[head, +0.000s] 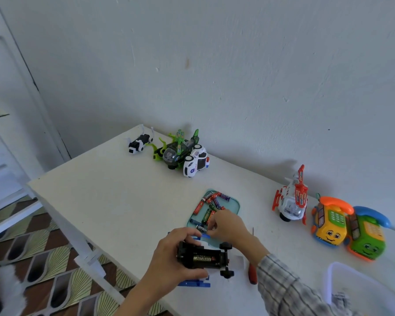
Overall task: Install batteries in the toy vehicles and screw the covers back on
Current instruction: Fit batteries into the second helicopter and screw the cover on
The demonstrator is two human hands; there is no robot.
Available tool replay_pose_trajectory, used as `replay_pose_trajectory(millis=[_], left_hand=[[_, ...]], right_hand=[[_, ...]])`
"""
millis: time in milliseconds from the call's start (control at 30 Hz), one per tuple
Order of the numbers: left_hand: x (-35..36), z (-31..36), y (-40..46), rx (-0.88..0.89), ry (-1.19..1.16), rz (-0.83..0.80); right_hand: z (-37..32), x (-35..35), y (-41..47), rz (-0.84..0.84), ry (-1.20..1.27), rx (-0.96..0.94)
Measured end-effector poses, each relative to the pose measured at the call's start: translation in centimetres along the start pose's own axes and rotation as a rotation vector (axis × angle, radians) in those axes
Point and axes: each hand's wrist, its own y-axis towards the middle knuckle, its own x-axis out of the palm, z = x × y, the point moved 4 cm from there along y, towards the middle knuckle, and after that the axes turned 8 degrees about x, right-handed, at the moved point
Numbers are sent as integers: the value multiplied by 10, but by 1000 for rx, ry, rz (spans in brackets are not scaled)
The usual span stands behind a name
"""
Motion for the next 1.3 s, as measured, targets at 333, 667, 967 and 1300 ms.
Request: replay_pose_trajectory(millis=[333,667,967,1300], left_hand=[[1,-1,2,-59,5,-35],[0,-4,5,-113,-25,-17],[1,-4,5,-103,-18,9],[2,-2,7,-84,-18,19]], right_hand=[[-6,7,10,-50,-52,-109],[11,-41,-43,165,829,-68],[6,-57,-97,320,1251,5],[-19,-35,-124,242,467,-197]])
